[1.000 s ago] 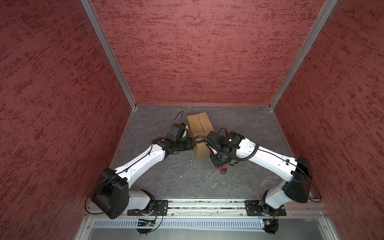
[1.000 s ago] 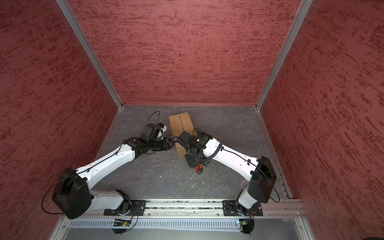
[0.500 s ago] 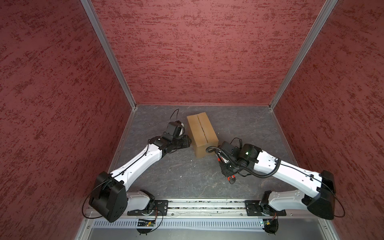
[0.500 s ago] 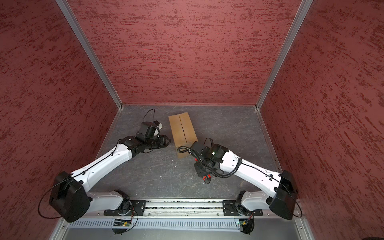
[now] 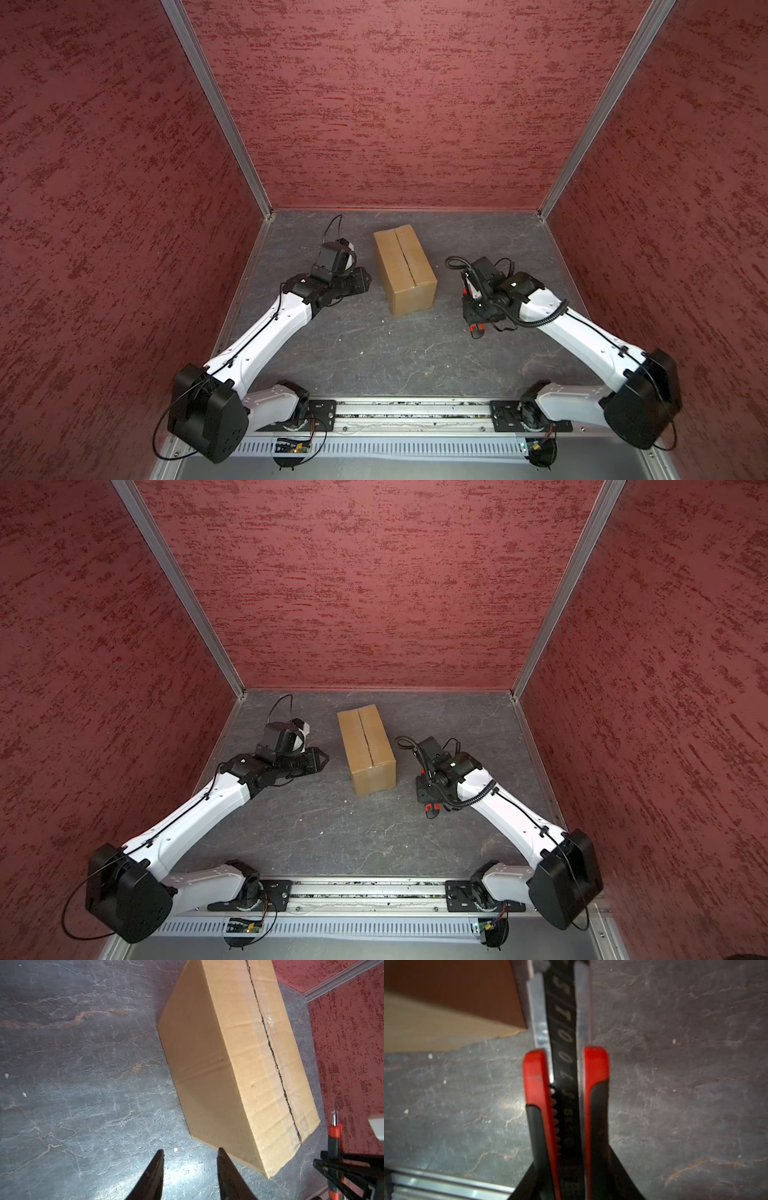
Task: Unpack the express box
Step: 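Draw the right gripper with the knife back from the box, then lower the red utility knife onto the table and open the right gripper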
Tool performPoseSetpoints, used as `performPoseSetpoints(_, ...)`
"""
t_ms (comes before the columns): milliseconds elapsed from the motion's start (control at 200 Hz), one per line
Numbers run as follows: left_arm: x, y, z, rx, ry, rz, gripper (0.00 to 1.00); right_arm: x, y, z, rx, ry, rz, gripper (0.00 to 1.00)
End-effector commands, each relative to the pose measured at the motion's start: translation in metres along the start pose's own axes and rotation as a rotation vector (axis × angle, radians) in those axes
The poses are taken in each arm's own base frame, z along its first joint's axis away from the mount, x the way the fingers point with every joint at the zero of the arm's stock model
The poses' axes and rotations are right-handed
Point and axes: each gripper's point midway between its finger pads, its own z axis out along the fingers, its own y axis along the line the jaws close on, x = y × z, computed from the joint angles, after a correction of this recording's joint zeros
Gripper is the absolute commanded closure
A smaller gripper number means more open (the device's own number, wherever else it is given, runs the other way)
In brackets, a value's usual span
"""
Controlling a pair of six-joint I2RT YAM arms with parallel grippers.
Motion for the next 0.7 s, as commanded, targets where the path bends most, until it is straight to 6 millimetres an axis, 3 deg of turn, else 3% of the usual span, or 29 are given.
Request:
performPoseSetpoints(0,0.004,0.007,-0.001,-0.007,0.005,0.01,0.58,-0.032,-0.008,0.02,-0.001,-0.061,-0.024,0.94)
performPoseSetpoints(155,0.007,0.012,0.004,-0.003,0.016,-0.001,0.58,-0.047,-0.022,0.053,0.007,-0.034,0.005,0.91)
performPoseSetpoints(376,0.007,0.015,0.011,-0.001,0.03,-0.009,0.57,-0.047,-0.042,0.087,0.027,0.019,0.027,0.9)
performPoseSetpoints(696,0.007,0.017,0.013,0.0,0.038,-0.012,0.57,-0.04,-0.056,0.111,0.025,0.058,0.056,0.82)
